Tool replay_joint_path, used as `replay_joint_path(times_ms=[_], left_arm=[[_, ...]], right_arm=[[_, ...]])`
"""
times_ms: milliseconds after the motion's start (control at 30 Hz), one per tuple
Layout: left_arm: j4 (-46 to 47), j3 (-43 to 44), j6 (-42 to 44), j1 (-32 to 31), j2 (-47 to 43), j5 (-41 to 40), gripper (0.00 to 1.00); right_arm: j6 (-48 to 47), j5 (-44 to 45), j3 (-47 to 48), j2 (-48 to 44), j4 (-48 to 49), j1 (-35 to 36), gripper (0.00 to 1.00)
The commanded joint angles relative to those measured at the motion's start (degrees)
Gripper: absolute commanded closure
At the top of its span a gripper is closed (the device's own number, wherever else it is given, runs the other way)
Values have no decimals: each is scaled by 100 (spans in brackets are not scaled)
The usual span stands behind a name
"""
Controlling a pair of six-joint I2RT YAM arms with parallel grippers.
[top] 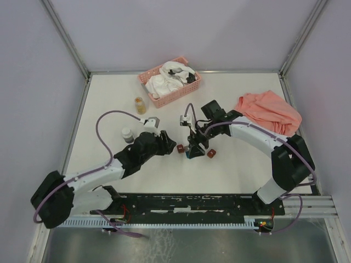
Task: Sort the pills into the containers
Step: Adjust the pill container at the center of the board.
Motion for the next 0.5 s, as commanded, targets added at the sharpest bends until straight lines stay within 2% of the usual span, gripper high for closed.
replay_joint_path(times_ms=[0, 100, 233, 467], left_arm=[[499, -696, 1008, 5, -1256, 315, 36], [834, -1241, 1333, 4, -2067, 138, 22], [837, -1771, 1512, 10, -3108, -438, 11], [861, -2432, 1502, 7, -4341, -942, 2]], right_arm=[[-1482, -721, -679, -572, 794, 93, 22], [-3032, -599, -1119, -894, 803, 302, 2], [-3949, -20, -808, -663, 570, 452, 1], [-3468, 885, 95, 286, 679, 697, 3]])
